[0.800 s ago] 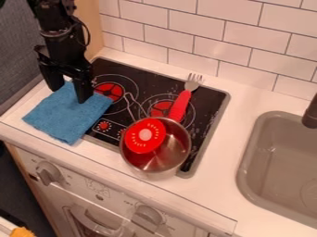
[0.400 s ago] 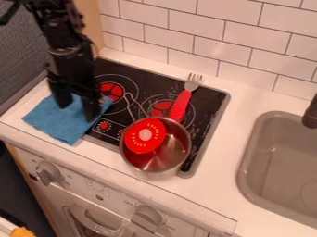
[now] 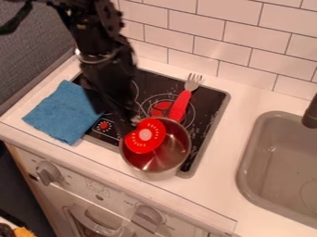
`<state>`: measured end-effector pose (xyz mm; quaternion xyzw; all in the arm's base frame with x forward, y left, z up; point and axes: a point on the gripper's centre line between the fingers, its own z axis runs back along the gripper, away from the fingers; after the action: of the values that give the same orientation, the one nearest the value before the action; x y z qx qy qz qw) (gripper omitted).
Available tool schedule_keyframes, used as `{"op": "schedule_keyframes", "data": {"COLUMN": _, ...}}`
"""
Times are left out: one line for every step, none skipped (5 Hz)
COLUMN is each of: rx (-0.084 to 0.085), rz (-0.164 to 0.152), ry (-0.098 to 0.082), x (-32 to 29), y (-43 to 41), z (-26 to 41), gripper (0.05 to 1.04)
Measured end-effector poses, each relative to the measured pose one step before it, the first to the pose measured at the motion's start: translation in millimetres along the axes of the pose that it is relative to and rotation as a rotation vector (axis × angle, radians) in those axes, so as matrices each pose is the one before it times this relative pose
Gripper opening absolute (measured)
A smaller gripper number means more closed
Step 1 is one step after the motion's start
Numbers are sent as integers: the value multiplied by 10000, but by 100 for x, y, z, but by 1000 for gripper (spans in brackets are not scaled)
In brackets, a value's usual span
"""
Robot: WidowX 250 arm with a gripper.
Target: Put the tomato on top of the blue cloth
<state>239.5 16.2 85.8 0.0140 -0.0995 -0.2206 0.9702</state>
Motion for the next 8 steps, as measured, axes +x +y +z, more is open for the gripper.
{"op": "schedule_keyframes", "data": {"rx": -82, "rz": -492, "ry": 17, "x": 645, "y": -1565, "z": -687, "gripper": 999}}
{"op": "schedule_keyframes", "data": {"rx": -62, "rz": 152, "ry": 233, "x": 728, "y": 193, "z": -1115, "gripper": 999}}
{"op": "schedule_keyframes", "data": {"rx": 86, "rz": 68, "ry": 167, "x": 1605, "y": 21, "z": -1954, "gripper": 1000}}
{"op": "schedule_keyframes", "data": {"rx": 196, "rz": 168, "ry": -118, "x": 1126, "y": 404, "z": -544, "gripper": 999}}
{"op": "schedule_keyframes", "data": {"rx": -57, "rz": 107, "ry": -25, "x": 776, "y": -93, "z": -672, "gripper": 999}}
{"op": "schedule_keyframes", "data": {"rx": -77, "rz": 52, "ry": 101, "x": 169, "y": -221, "z": -749, "gripper": 998}}
{"op": "schedule_keyframes", "data": {"rx": -249, "rz": 48, "ry": 299, "x": -518, "y": 110, "z": 131, "gripper": 997}}
{"op": "schedule_keyframes", "data": {"rx": -155, "rz": 265, "ry": 616, "x": -1180, "y": 719, "z": -517, "gripper": 1000}}
